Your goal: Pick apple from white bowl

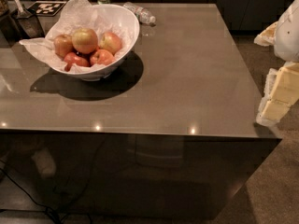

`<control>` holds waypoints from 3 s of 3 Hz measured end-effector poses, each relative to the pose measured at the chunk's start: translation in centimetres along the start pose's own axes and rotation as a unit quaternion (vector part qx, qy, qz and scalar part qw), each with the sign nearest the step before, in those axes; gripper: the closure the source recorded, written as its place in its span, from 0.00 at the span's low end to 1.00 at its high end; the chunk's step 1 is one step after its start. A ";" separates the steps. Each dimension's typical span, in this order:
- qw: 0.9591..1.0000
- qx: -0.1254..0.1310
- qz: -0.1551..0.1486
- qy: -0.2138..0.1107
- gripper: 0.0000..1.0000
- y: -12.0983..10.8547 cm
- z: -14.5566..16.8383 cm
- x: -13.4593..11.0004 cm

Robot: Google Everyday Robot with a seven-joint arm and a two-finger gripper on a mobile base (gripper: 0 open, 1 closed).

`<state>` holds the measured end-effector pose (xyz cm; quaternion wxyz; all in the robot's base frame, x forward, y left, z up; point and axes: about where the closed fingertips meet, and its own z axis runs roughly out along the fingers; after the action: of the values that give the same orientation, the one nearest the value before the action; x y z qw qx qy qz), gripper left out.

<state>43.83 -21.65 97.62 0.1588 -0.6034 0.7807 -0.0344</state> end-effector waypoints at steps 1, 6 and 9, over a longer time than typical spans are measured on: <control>1.000 0.004 -0.002 0.004 0.00 -0.4 -0.1 -0.7; 0.996 0.029 -0.074 -0.044 0.00 -7.2 -2.7 -13.4; 0.990 0.051 -0.102 -0.084 0.00 -9.1 -3.1 -18.0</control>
Offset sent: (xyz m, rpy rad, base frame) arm 0.0437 0.0421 0.0087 -0.0324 0.0718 0.0895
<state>55.36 -7.39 106.49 0.2498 -0.6721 0.6959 -0.0394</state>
